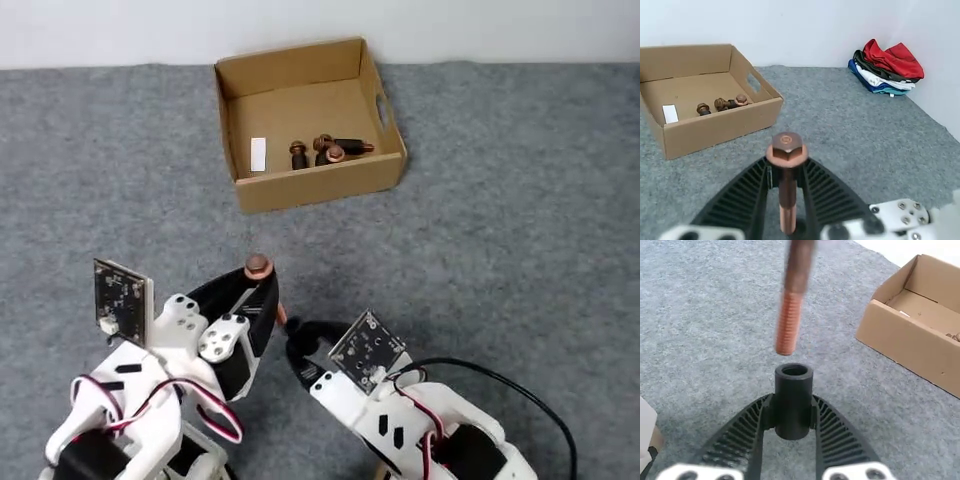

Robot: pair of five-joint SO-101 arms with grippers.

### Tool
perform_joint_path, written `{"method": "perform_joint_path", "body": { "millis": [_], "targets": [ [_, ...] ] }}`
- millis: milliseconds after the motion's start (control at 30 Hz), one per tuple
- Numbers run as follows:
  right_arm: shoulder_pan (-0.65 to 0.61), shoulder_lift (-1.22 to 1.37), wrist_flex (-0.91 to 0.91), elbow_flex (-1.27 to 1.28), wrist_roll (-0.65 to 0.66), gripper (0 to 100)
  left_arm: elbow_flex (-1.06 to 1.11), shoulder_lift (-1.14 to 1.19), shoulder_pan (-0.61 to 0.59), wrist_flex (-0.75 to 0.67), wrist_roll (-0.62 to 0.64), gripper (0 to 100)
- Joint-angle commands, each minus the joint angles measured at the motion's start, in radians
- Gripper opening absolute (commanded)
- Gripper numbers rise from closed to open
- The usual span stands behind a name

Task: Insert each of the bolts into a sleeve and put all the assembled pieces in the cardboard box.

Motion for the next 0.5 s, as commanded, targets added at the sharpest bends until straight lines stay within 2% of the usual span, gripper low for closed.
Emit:
{"method": "perform_joint_path", "body": {
  "millis": [0,233,467],
  "targets": [
    [0.022,-0.008,-0.03,-0.011,0.009,0.9,-0.047,0.003,0.008,-0.002,0.008,1],
    [0.021,-0.008,-0.03,-0.012,0.009,0.9,0.031,0.003,0.087,-0.064,0.009,1],
    [0.021,-0.008,-0.03,-0.029,0.009,0.9,0.096,-0.003,0.084,-0.106,0.008,1]
  ]
}}
